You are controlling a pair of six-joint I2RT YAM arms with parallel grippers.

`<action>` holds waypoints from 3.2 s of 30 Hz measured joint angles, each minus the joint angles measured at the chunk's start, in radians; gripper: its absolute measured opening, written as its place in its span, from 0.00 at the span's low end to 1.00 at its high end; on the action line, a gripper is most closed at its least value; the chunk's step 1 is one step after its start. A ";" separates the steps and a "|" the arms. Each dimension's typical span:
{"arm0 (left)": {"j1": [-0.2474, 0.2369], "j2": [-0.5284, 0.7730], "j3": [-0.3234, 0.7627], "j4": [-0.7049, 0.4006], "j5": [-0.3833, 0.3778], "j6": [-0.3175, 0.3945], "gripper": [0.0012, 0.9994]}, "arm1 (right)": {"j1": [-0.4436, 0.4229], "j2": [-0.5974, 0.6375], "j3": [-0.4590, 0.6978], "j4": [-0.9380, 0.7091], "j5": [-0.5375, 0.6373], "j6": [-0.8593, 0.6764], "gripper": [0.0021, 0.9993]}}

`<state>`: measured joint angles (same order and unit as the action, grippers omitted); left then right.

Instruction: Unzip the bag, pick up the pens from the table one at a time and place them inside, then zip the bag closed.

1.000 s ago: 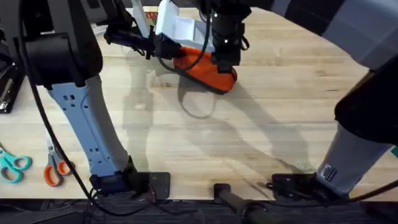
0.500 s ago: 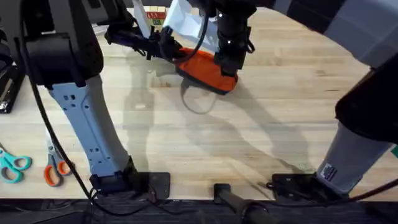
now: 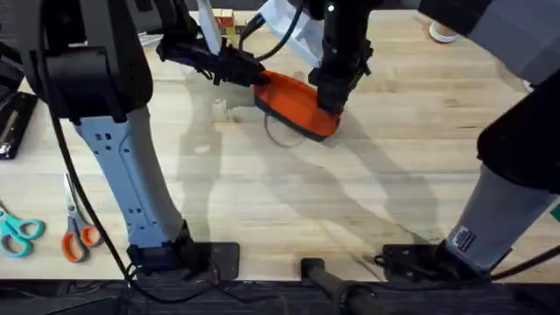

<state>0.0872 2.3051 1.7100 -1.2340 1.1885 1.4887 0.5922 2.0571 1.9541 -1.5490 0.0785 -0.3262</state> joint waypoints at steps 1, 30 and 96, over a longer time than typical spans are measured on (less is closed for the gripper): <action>0.000 0.000 0.000 -0.001 -0.001 0.000 0.04 | -0.007 0.000 0.000 0.000 -0.022 0.004 0.03; 0.000 0.000 -0.001 -0.005 -0.006 0.000 0.04 | -0.144 -0.247 -0.430 0.283 -0.322 0.122 0.03; 0.060 0.000 -0.001 0.031 -0.059 -0.001 0.99 | -0.149 -0.674 -0.594 0.210 -0.303 0.249 1.00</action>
<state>0.1467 2.3051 1.7092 -1.2030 1.1293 1.4876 0.4435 1.3830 1.3599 -1.3387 -0.2246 -0.0776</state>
